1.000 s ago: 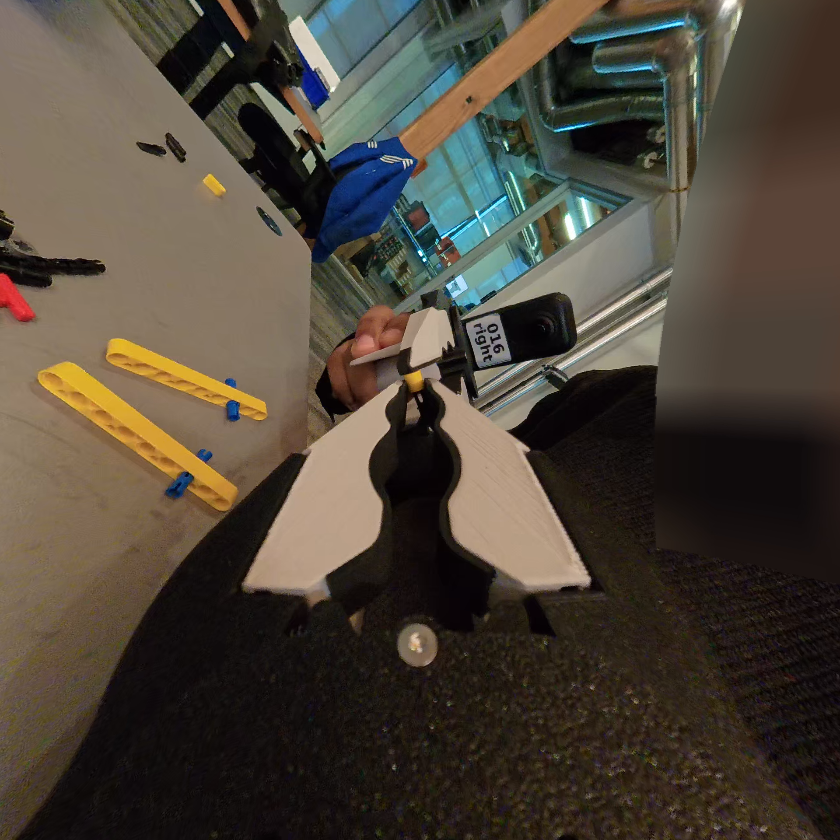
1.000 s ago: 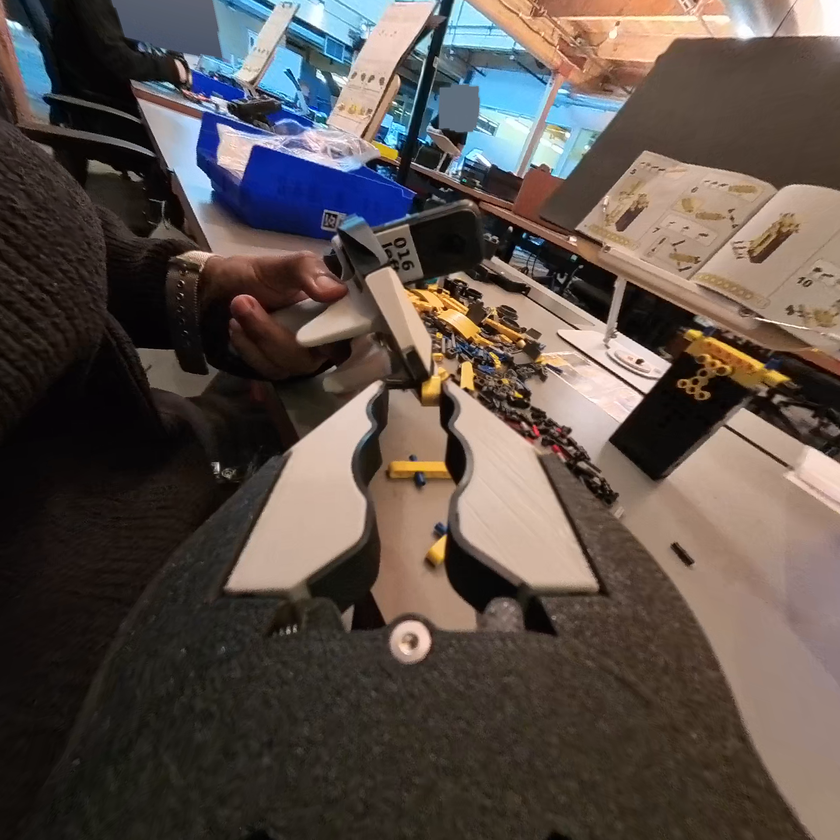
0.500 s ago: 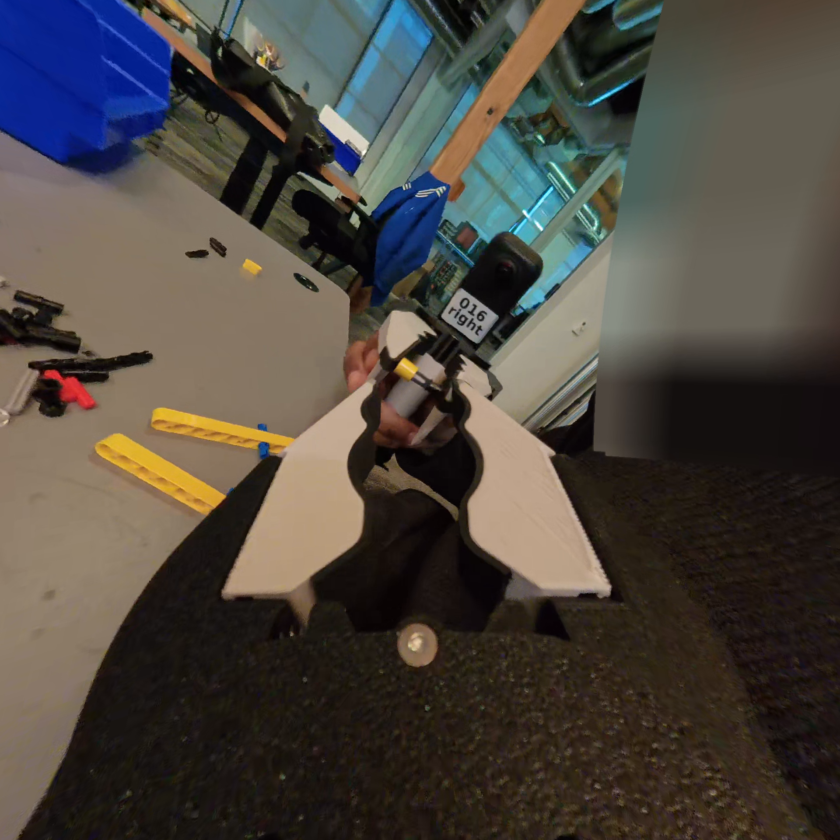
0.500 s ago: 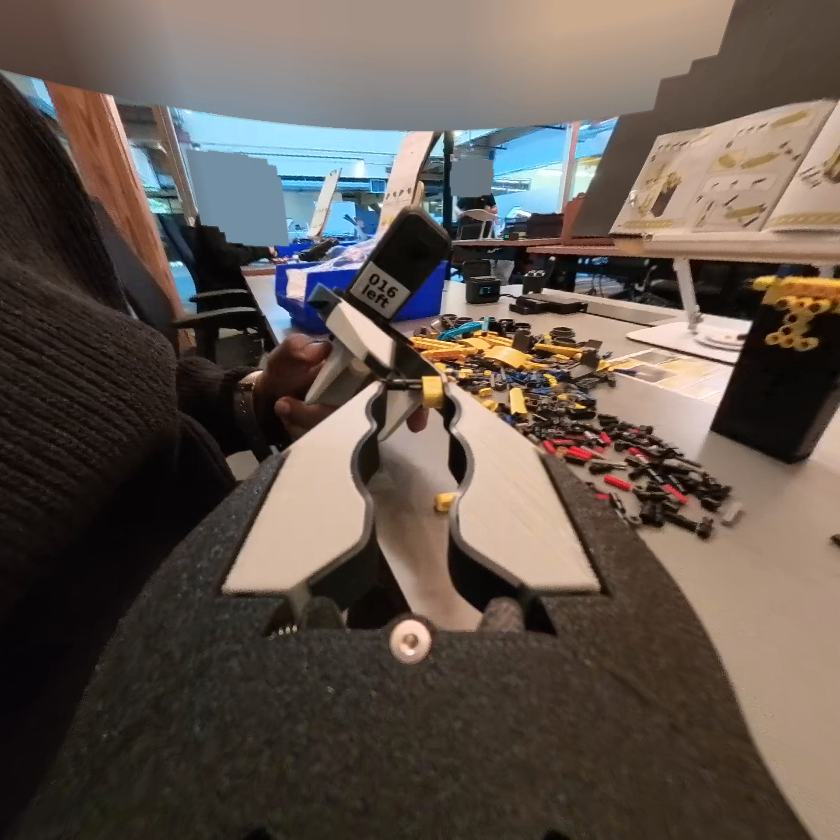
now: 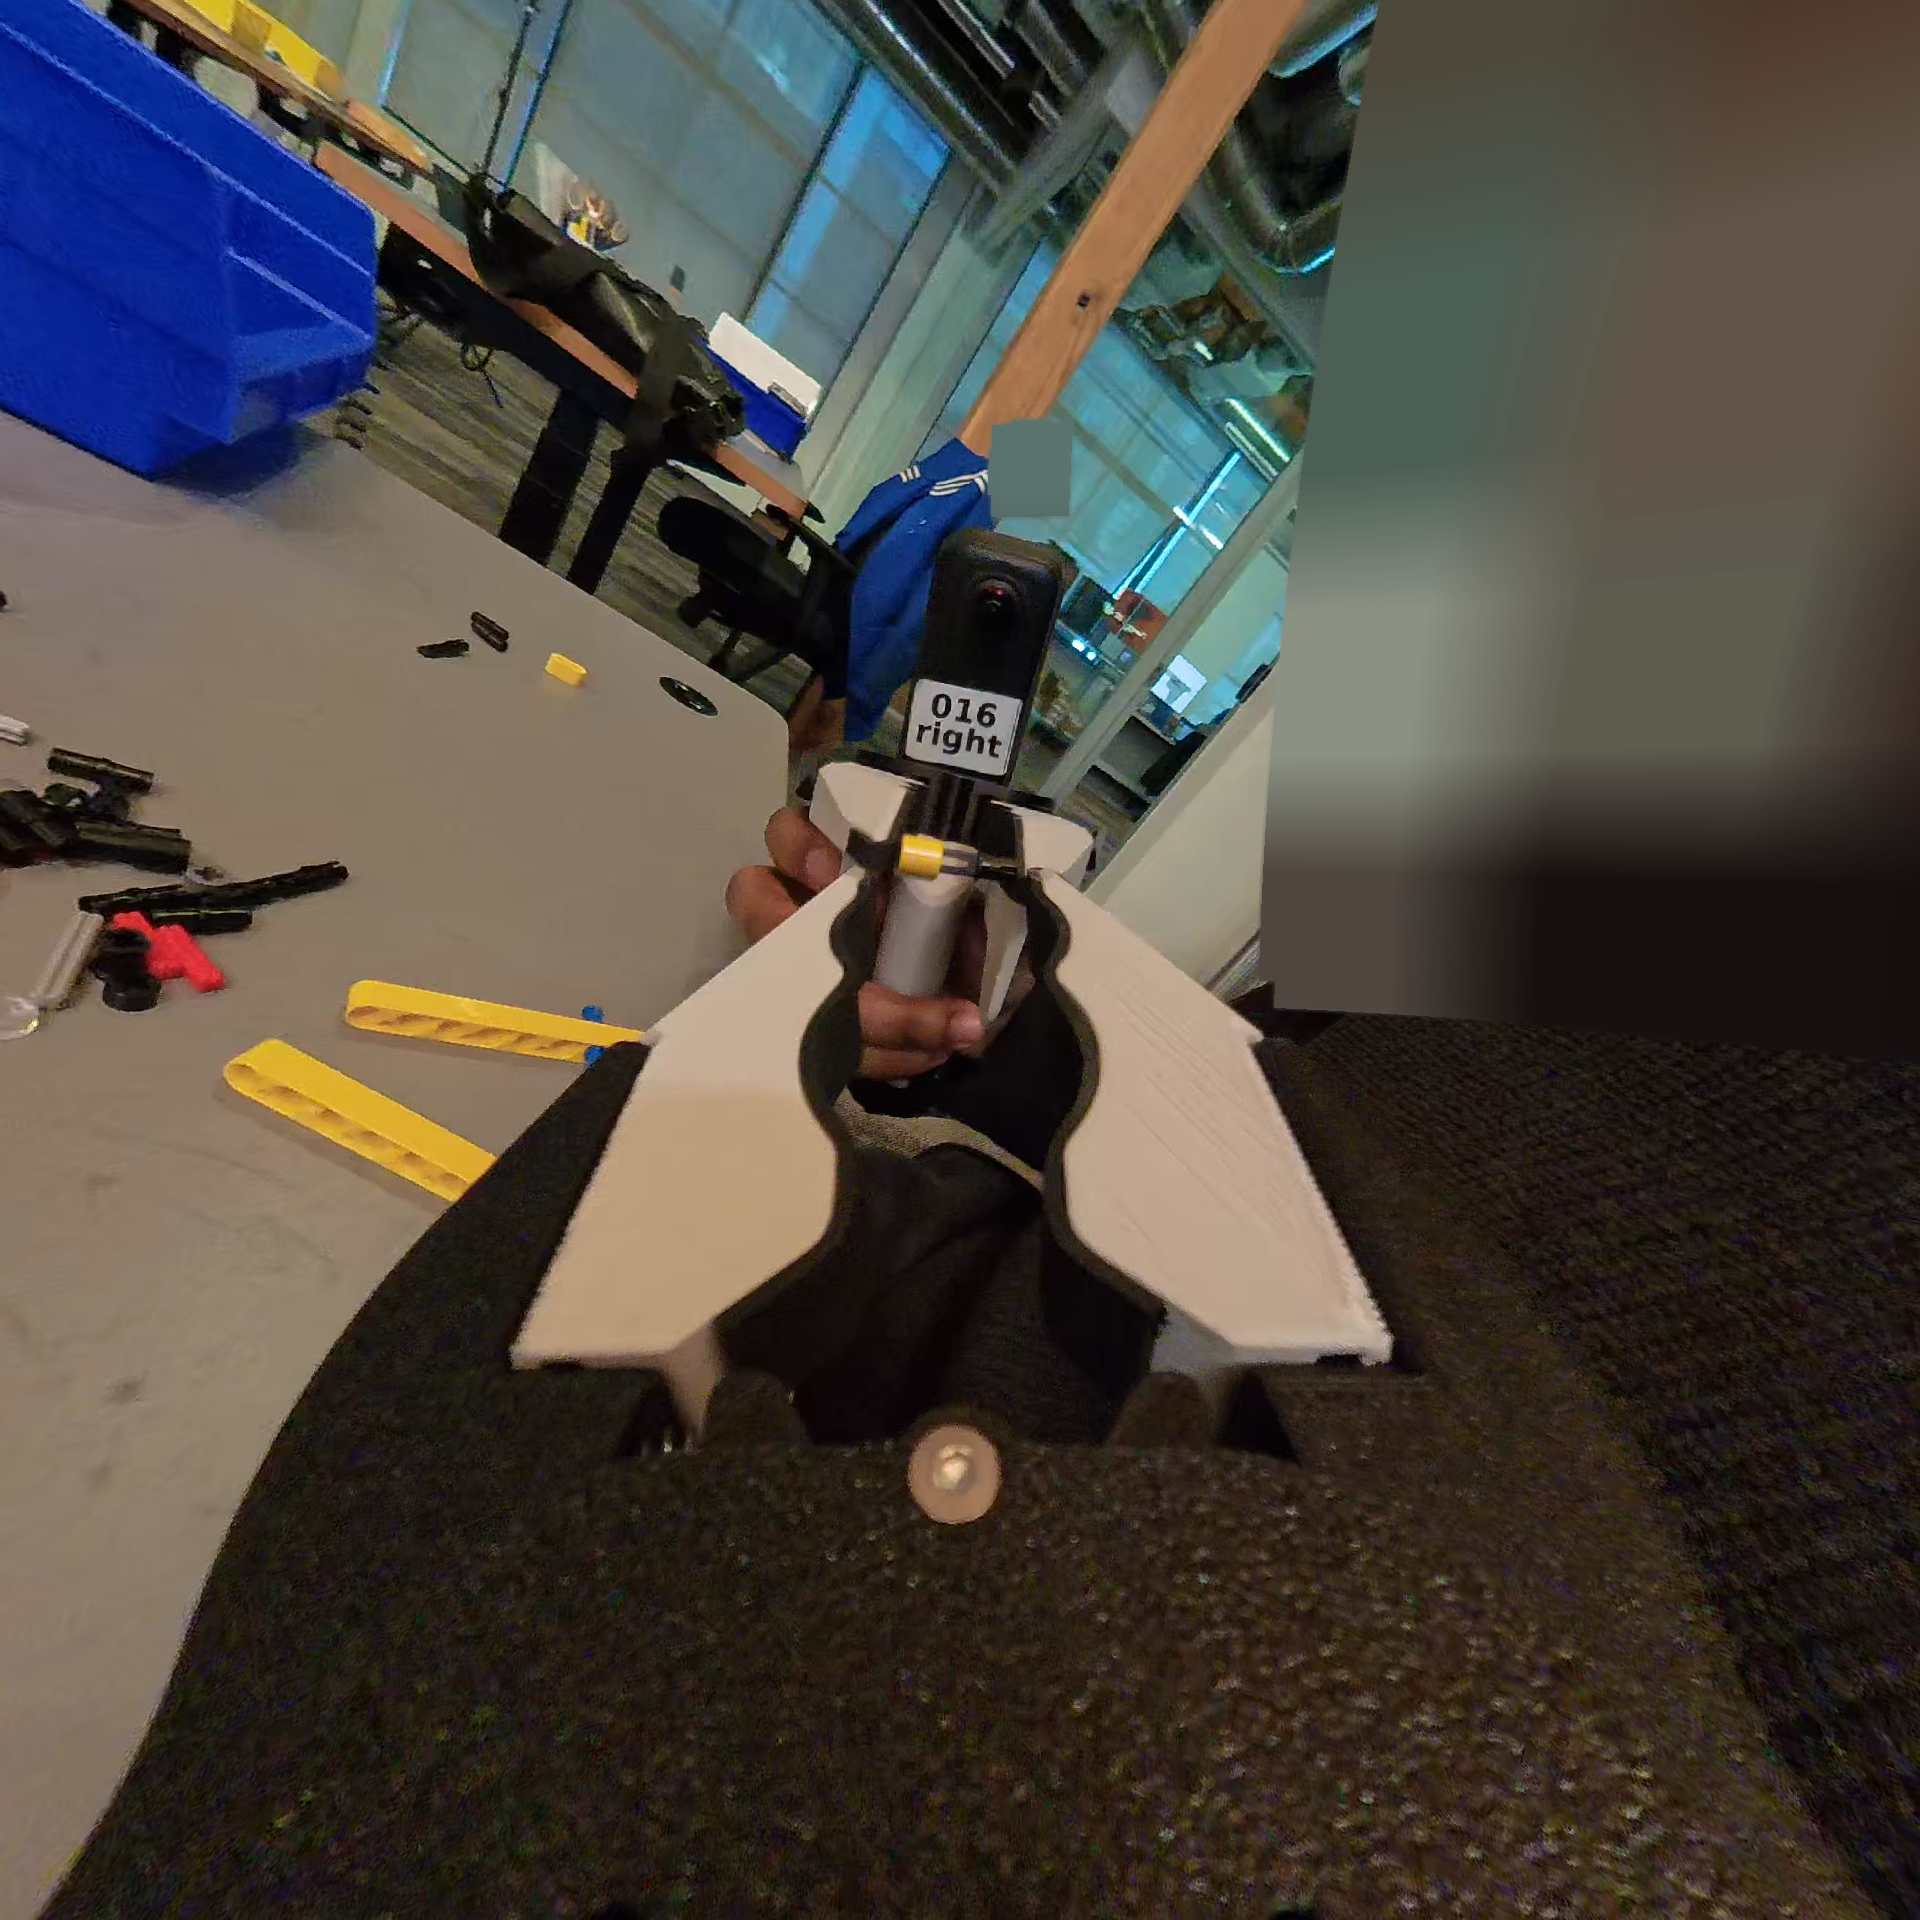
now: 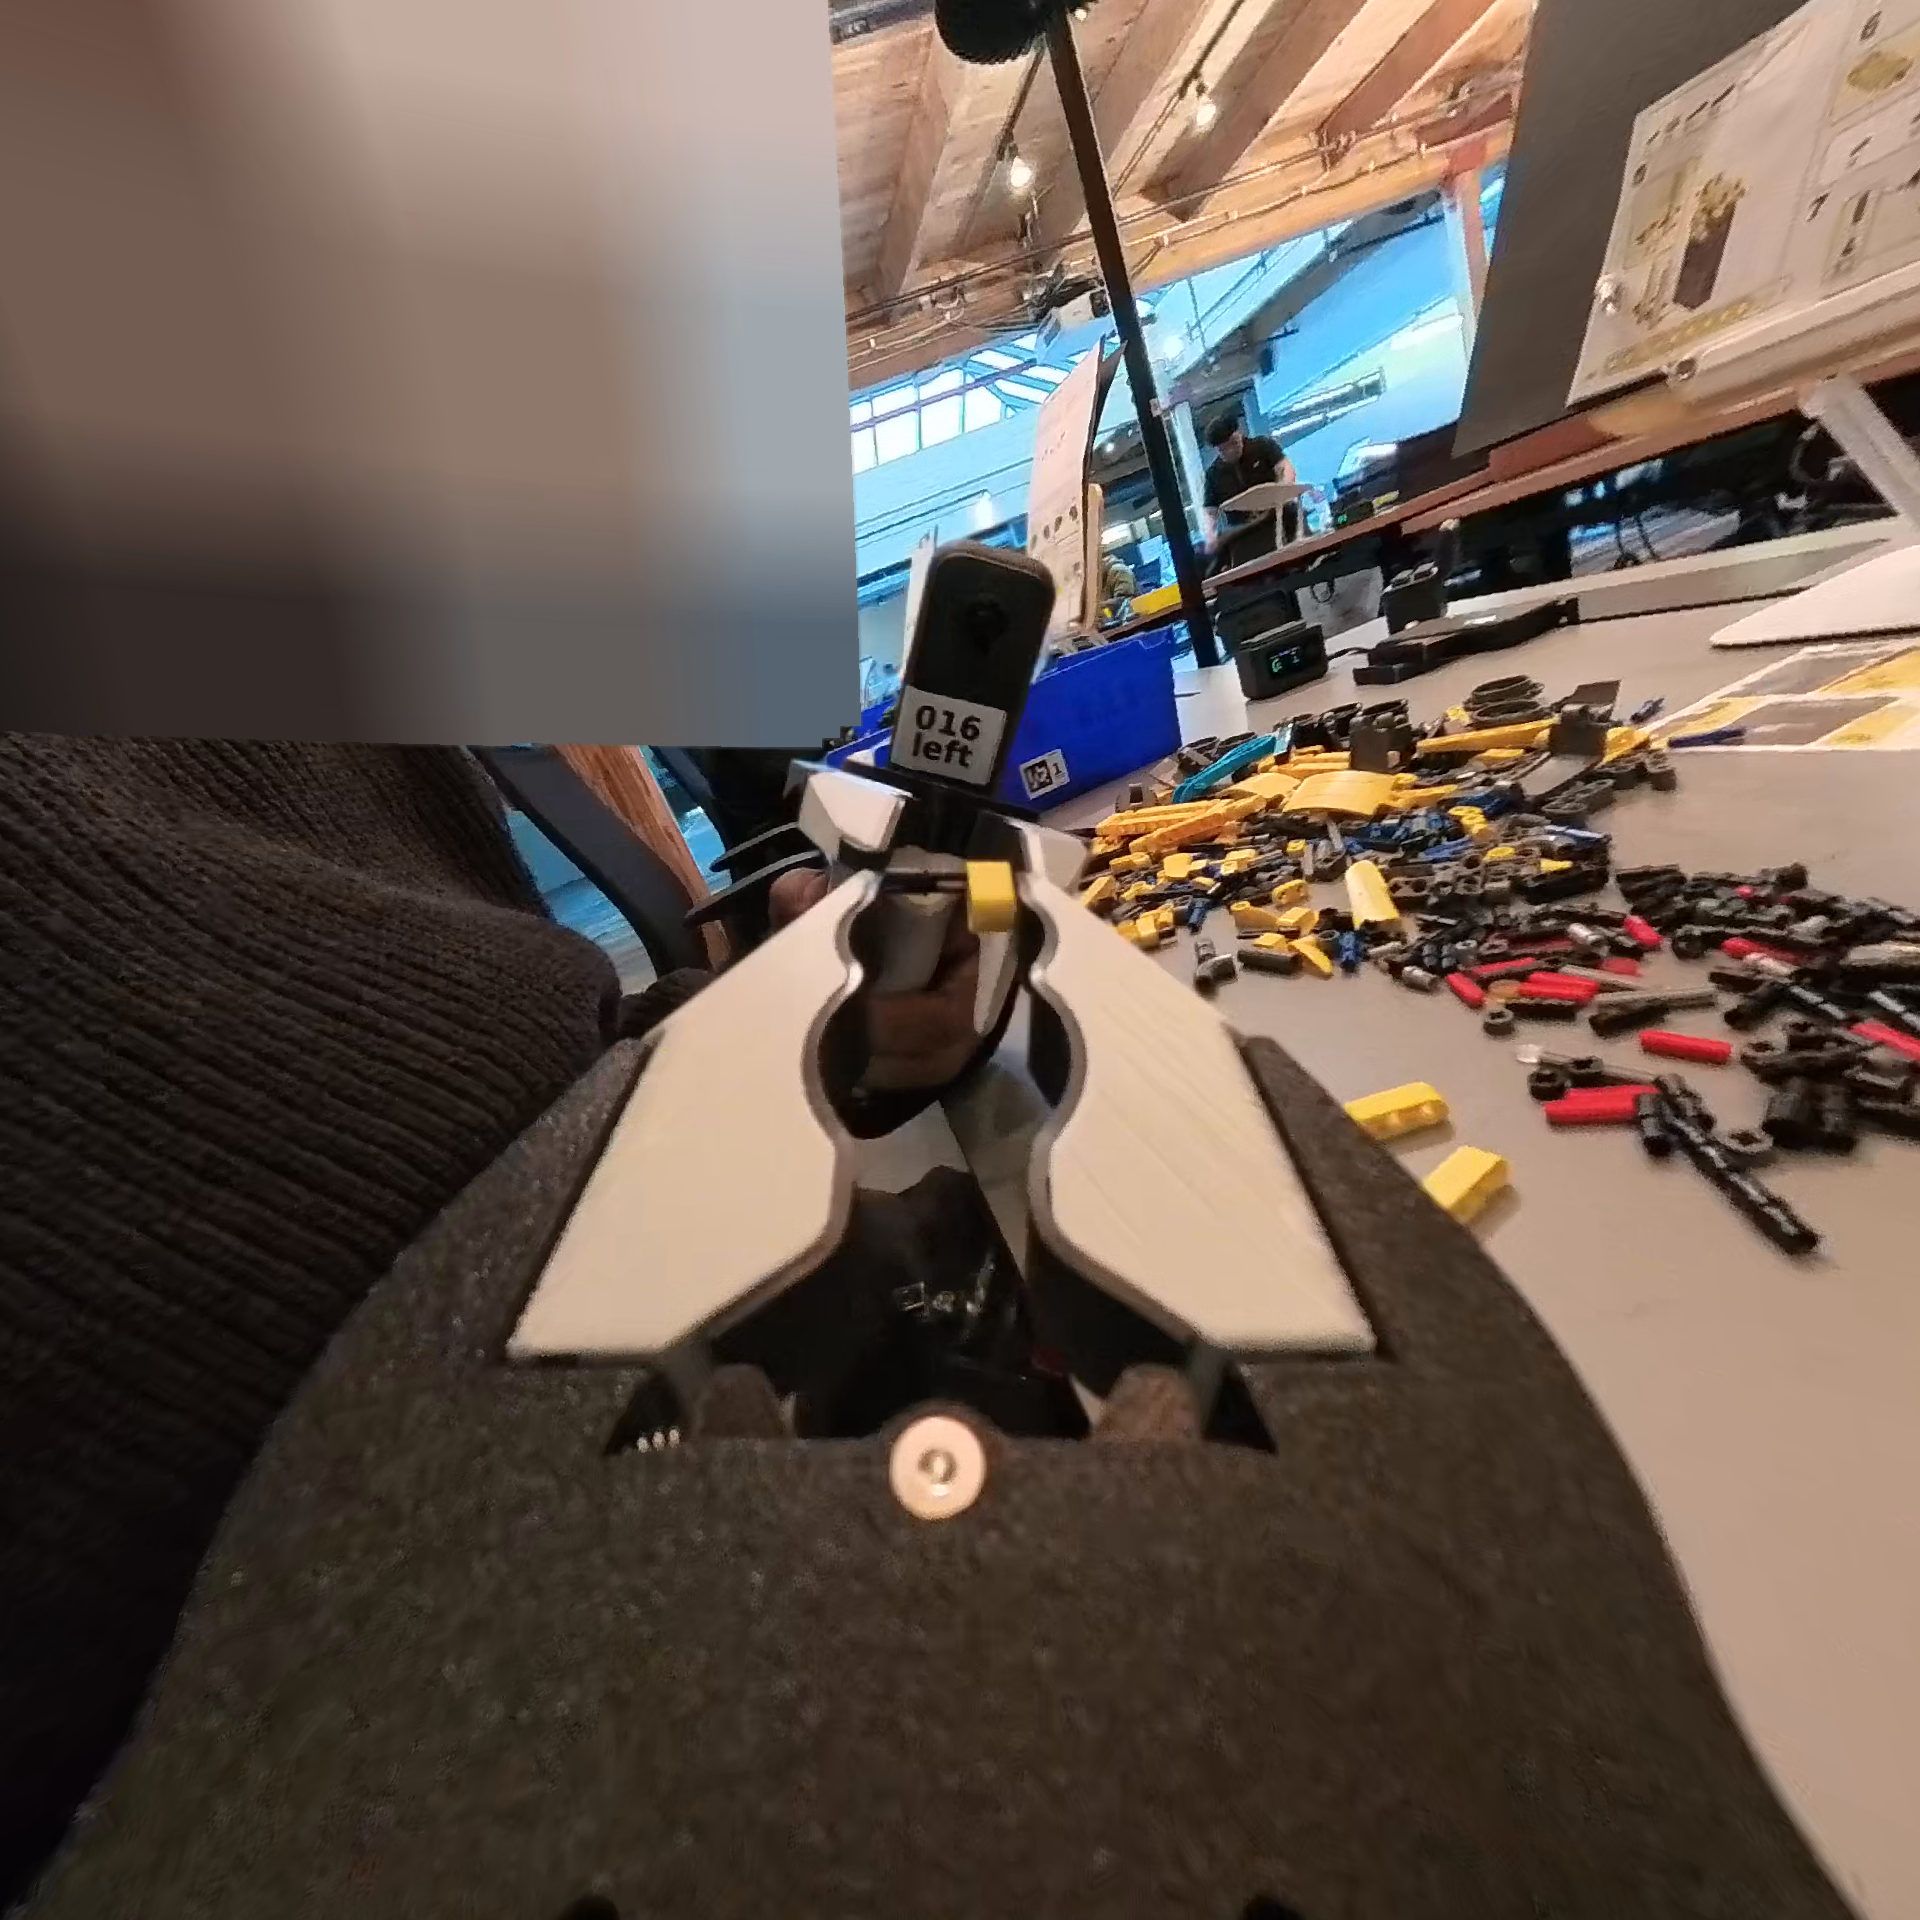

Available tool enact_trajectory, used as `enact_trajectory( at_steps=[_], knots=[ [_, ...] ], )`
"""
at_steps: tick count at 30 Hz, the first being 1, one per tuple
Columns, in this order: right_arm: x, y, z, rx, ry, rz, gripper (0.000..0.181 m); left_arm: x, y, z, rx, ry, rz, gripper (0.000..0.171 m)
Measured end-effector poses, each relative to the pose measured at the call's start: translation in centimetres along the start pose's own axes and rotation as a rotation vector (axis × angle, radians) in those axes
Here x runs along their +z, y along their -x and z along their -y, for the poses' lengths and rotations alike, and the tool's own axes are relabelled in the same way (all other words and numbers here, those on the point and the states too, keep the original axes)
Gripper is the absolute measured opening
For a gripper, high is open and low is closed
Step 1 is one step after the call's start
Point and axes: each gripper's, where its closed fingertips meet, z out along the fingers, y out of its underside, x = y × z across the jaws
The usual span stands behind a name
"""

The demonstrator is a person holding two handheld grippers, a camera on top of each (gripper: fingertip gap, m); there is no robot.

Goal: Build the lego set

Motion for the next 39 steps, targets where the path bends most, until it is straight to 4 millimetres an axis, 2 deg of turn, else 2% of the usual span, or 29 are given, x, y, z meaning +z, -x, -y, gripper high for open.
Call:
enact_trajectory(
  at_steps=[7, 9, 11, 14, 19, 22, 25, 29, 30, 35, 39],
  knots=[
    [0.0, -0.2, -0.3, 0.084, 0.011, 0.014, 0.021, 0.0, 0.5, 0.0, 0.006, 0.0, 0.037, 0.027],
    [-0.1, -0.9, -0.4, 0.063, 0.023, -0.029, 0.0, -0.1, 0.9, 0.1, 0.002, -0.007, 0.06, 0.027],
    [-0.8, -2.2, -0.1, 0.041, 0.029, -0.105, 0.0, -0.4, 1.7, 0.6, -0.012, -0.039, 0.11, 0.025],
    [-2.9, -3.2, 1.8, -0.018, 0.015, -0.2, 0.022, -1.0, 2.6, 1.6, -0.052, -0.1, 0.137, 0.025],
    [-8.7, -4.7, 4.7, -0.214, 0.044, -0.459, 0.022, -1.4, 2.8, 2.2, -0.086, -0.139, 0.124, 0.024],
    [-11.5, -5.0, 4.9, -0.259, 0.031, -0.562, 0.022, -1.3, 2.9, 2.1, -0.082, -0.131, 0.137, 0.025],
    [-11.4, -5.2, 2.7, -0.201, 0.075, -0.557, 0.022, -1.1, 3.0, 1.9, -0.073, -0.116, 0.147, 0.025],
    [-9.9, -7.2, -3.2, -0.072, 0.379, -0.612, 0.025, -0.9, 3.0, 1.6, -0.055, -0.104, 0.164, 0.025],
    [-9.7, -7.4, -3.9, -0.071, 0.432, -0.627, 0.028, -0.9, 3.0, 1.5, -0.052, -0.101, 0.167, 0.025],
    [-9.5, -8.0, -4.6, -0.13, 0.531, -0.741, 0.039, -0.8, 3.1, 1.4, -0.048, -0.092, 0.172, 0.025],
    [-9.2, -8.4, -5.8, -0.241, 0.662, -0.807, 0.04, -0.8, 3.1, 1.3, -0.057, -0.092, 0.169, 0.025]
  ],
)
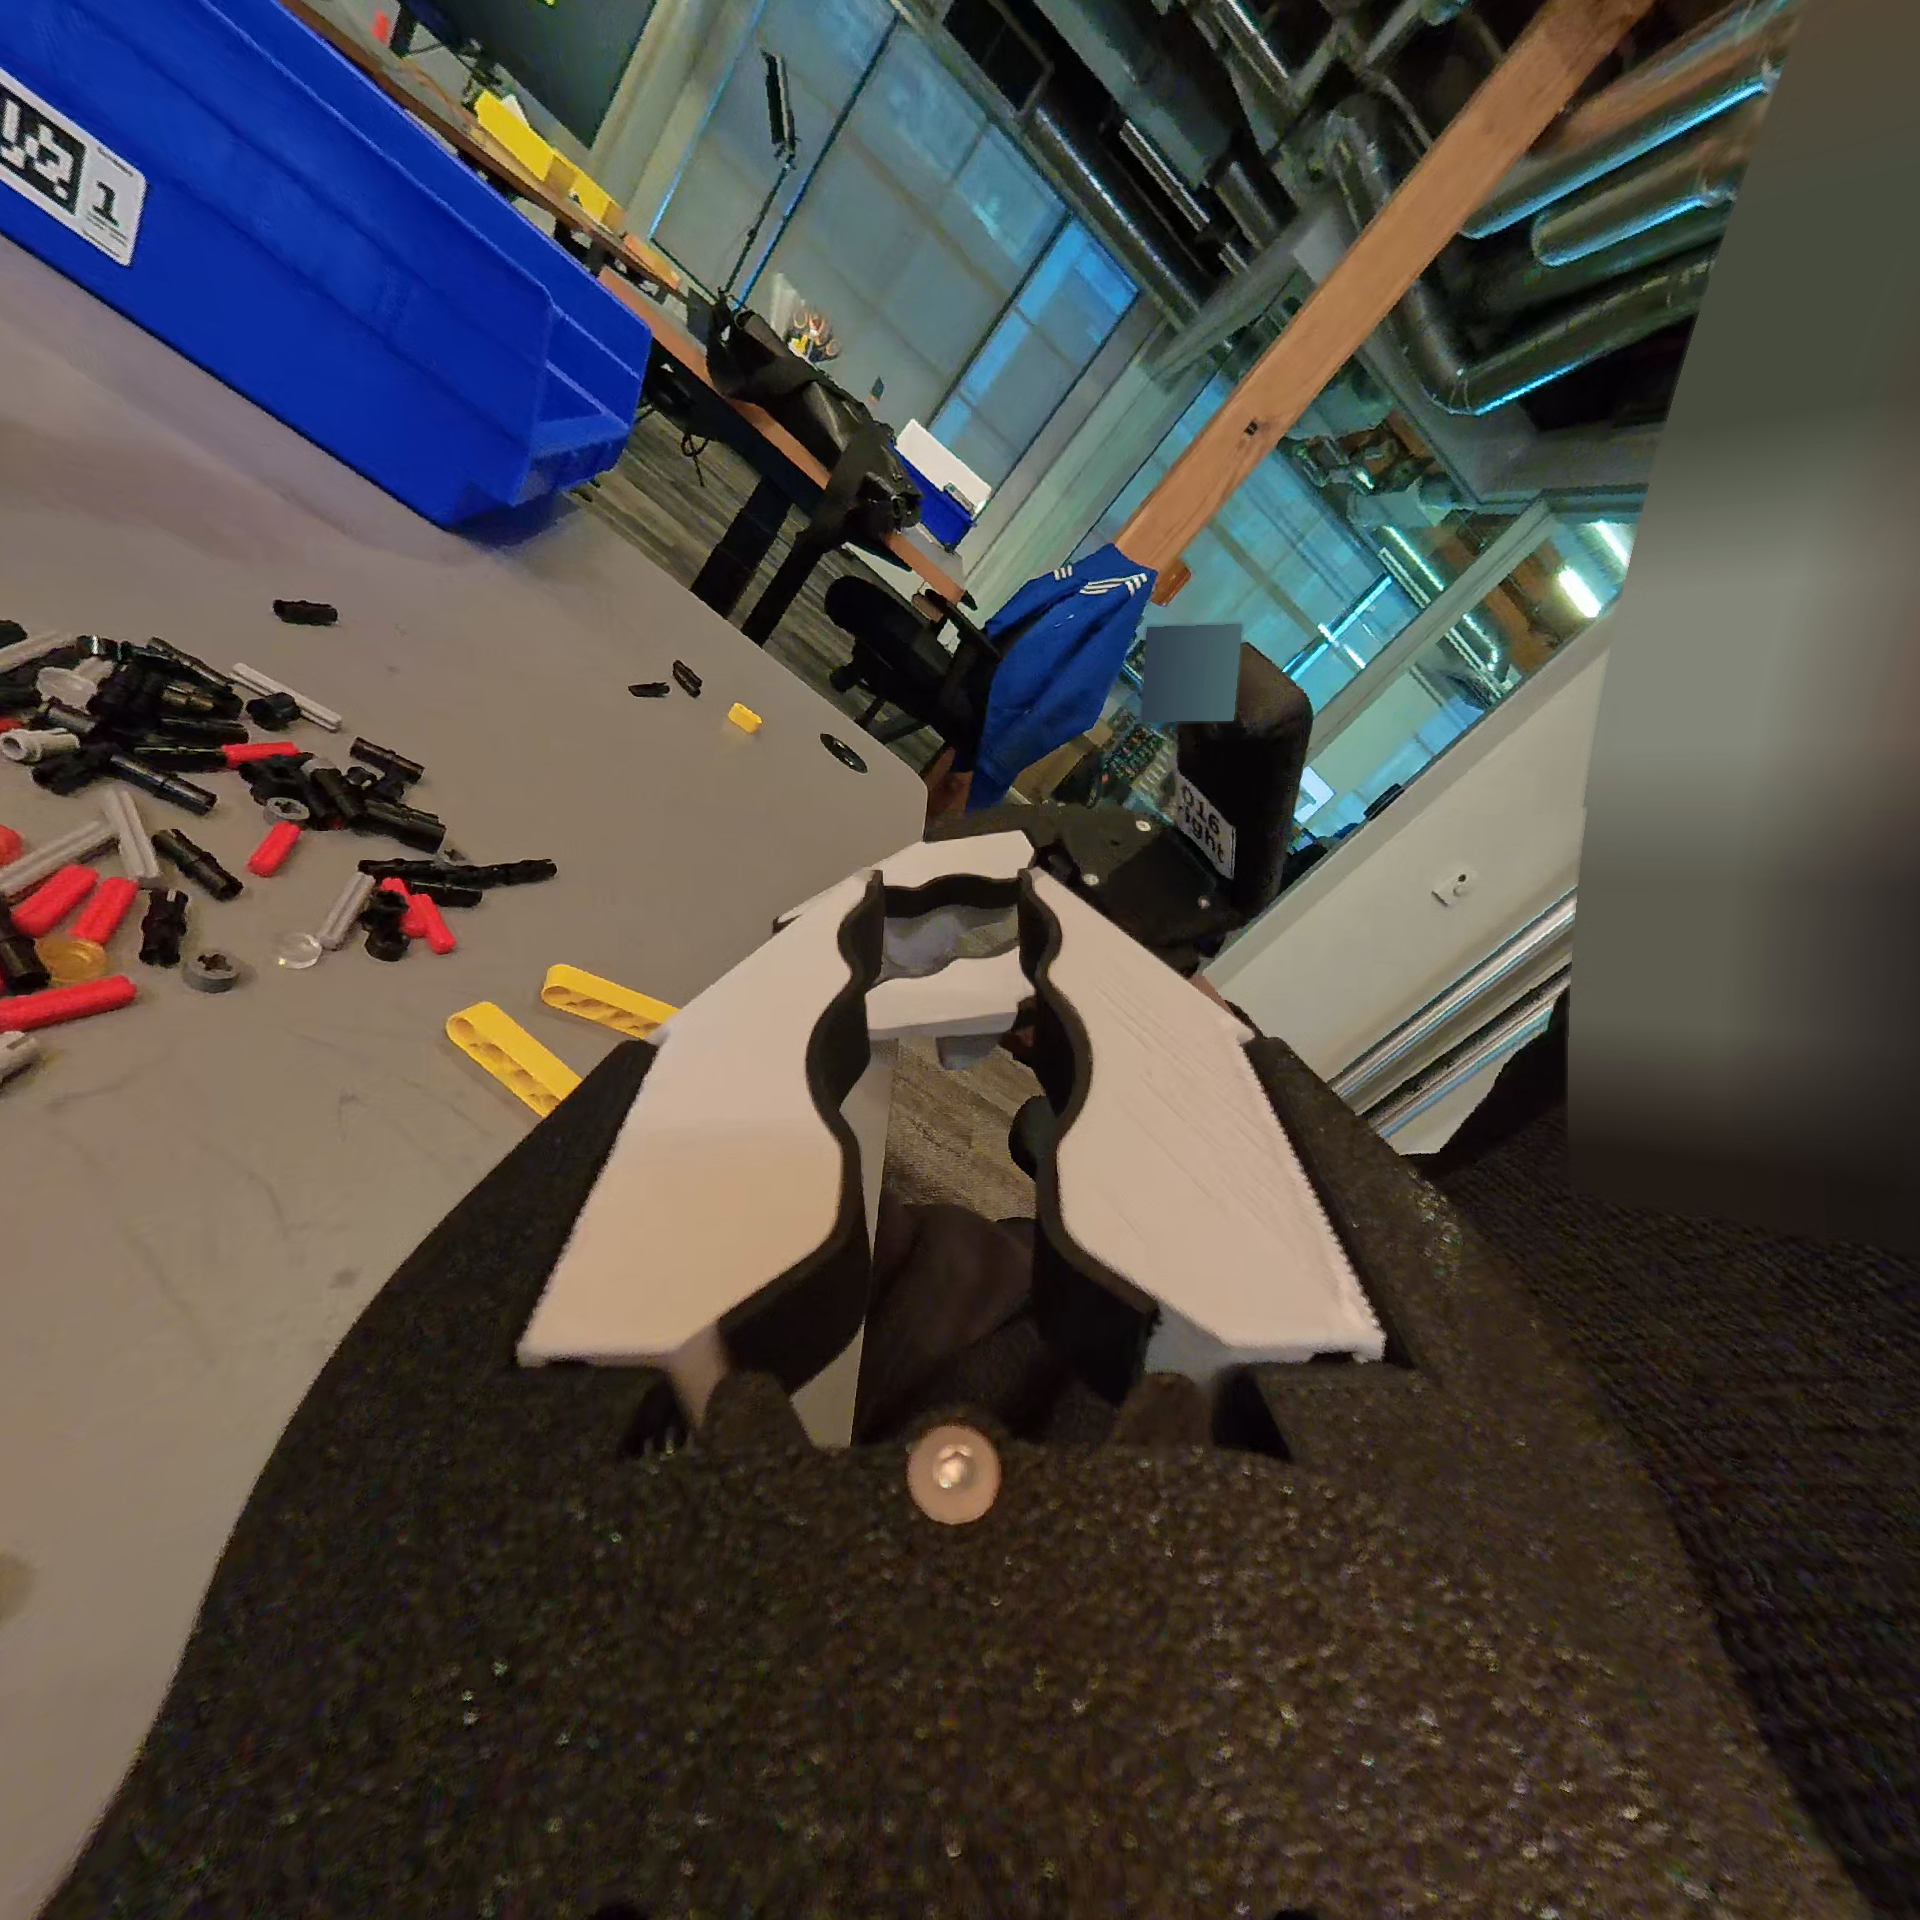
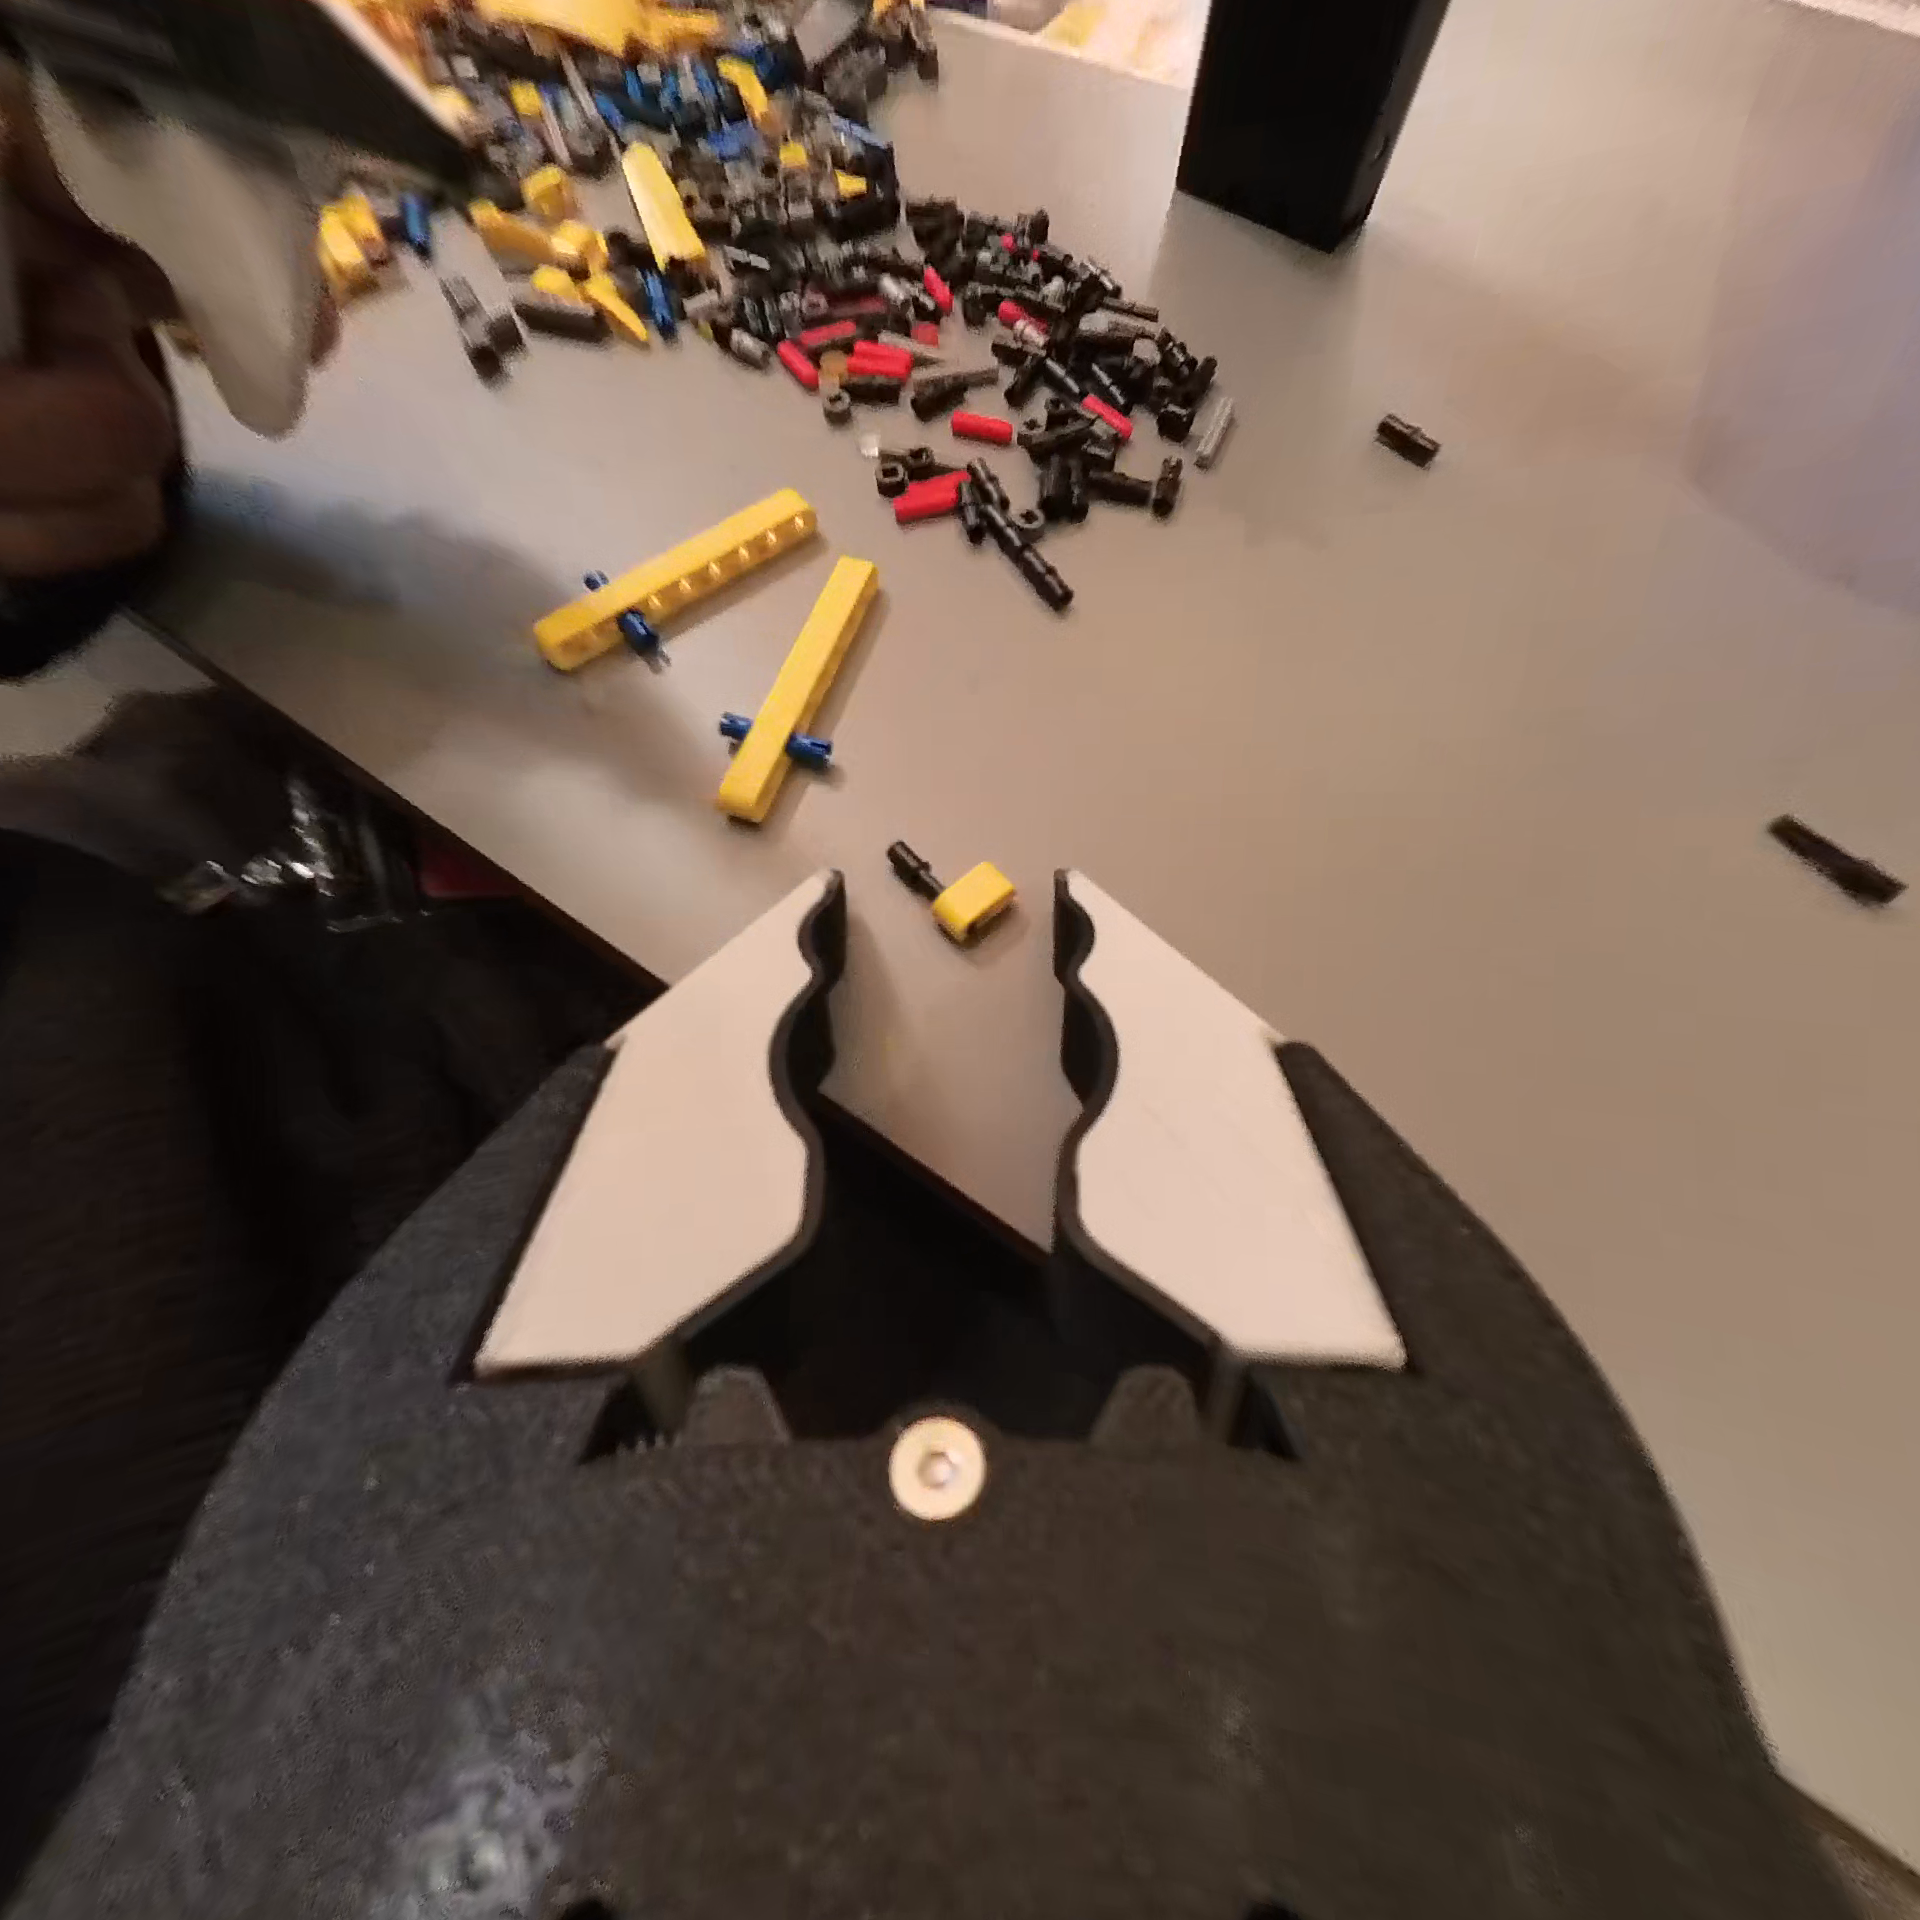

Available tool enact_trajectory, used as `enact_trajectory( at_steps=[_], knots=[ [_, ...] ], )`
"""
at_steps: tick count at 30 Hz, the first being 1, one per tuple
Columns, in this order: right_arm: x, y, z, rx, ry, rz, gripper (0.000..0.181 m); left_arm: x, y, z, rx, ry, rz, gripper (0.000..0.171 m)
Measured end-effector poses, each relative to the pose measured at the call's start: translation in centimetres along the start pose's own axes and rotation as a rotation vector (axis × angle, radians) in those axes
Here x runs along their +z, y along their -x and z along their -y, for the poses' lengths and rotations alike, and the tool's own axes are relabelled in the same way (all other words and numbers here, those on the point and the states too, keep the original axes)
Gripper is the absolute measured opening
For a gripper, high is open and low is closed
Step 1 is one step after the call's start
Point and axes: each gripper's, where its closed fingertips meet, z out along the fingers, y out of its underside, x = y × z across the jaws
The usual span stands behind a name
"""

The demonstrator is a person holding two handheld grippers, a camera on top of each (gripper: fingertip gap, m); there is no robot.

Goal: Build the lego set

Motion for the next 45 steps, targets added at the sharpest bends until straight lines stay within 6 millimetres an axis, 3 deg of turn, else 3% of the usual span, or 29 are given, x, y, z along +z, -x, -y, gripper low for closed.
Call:
enact_trajectory(
  at_steps=[3, 6, 8, 13, 17, 19, 21, 22, 24, 28, 32, 45],
  knots=[
    [0.3, 0.0, 0.2, -0.071, 0.007, -0.046, 0.038, 0.0, 0.0, 0.0, -0.002, 0.001, -0.001, 0.025],
    [0.6, 0.2, 0.3, -0.105, 0.013, -0.036, 0.011, 0.1, 0.0, 0.0, 0.001, 0.003, 0.002, 0.025],
    [0.6, -0.1, 0.6, -0.136, 0.001, -0.06, 0.005, 0.1, 0.0, -0.1, 0.002, 0.004, -0.001, 0.025],
    [-0.9, 0.8, 3.8, -0.164, -0.192, -0.028, 0.004, -0.2, -0.3, 0.2, -0.031, -0.012, -0.033, 0.025],
    [-3.2, 3.1, 7.5, -0.083, -0.446, 0.116, 0.004, 0.2, -0.8, -0.5, -0.019, 0.032, -0.056, 0.026],
    [-4.6, 5.2, 9.3, -0.009, -0.585, 0.272, 0.004, 0.7, -1.5, -1.7, -0.035, 0.102, -0.096, 0.027],
    [-5.8, 7.7, 10.3, -0.074, -0.684, 0.376, 0.004, 0.9, -4.2, -2.7, -0.153, 0.165, -0.287, 0.028],
    [-6.1, 8.7, 10.5, -0.152, -0.715, 0.358, 0.004, 0.5, -5.8, -2.8, -0.228, 0.177, -0.417, 0.03],
    [-6.7, 9.9, 11.0, -0.268, -0.77, 0.308, 0.004, 0.2, -7.1, -2.6, -0.282, 0.145, -0.53, 0.031],
    [-7.6, 11.0, 12.0, -0.121, -0.833, 0.466, 0.004, -0.1, -7.8, -2.0, -0.165, 0.089, -0.521, 0.025],
    [-8.4, 10.9, 12.5, -0.012, -0.908, 0.557, 0.004, -0.8, -8.0, -1.5, -0.07, 0.06, -0.489, 0.004],
    [-7.3, 10.1, 11.7, -0.017, -0.856, 0.526, 0.004, -0.7, -6.2, -1.5, 0.03, 0.059, -0.353, 0.004]
  ],
)
